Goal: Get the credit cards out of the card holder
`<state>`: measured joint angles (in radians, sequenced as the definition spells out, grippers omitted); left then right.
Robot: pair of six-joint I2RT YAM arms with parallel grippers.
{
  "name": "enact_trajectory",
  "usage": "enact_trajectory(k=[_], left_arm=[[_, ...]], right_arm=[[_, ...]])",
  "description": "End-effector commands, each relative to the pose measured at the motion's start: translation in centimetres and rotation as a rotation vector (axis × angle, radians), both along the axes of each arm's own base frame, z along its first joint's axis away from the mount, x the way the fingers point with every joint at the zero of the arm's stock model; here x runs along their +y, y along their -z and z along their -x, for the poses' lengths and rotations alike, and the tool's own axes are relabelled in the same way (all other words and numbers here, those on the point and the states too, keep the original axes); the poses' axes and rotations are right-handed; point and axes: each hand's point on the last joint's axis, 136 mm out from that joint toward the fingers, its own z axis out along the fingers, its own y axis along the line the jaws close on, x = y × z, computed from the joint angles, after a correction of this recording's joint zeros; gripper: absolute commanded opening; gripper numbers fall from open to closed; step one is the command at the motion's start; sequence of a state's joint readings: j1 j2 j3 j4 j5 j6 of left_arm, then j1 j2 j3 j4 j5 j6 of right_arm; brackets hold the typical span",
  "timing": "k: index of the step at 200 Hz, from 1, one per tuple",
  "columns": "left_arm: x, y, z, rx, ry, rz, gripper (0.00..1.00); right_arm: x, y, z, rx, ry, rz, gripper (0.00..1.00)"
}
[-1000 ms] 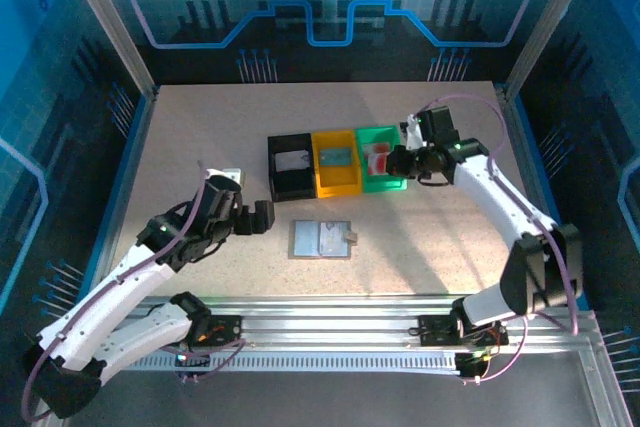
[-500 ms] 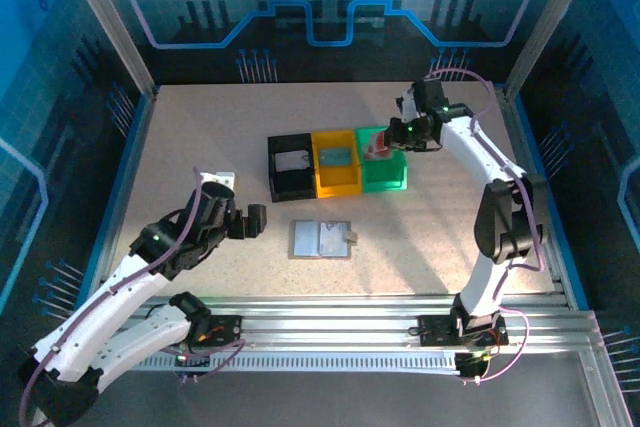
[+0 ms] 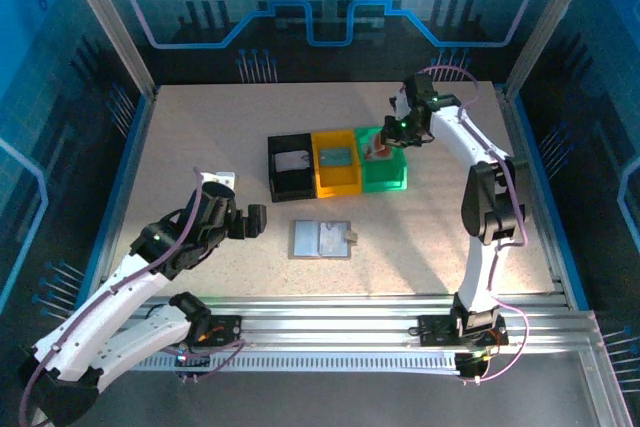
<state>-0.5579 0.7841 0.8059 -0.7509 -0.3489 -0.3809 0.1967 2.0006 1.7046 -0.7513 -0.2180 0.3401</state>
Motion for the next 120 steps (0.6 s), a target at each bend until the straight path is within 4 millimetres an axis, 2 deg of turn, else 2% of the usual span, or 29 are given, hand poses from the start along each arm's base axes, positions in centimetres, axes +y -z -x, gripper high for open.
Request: enact_trajectory(k=[1, 120], left_arm=[[0.4, 0.0, -0.3, -0.016, -0.007, -0.025, 0.99], [0.6, 0.0, -0.4, -0.020, -0.013, -0.031, 0.99]], right_arm=[[0.2, 0.0, -0.4, 0.010, -0.027, -0.014, 0.00], [0.8, 1.7, -1.8, 0.033, -0.048, -0.022, 0.00]])
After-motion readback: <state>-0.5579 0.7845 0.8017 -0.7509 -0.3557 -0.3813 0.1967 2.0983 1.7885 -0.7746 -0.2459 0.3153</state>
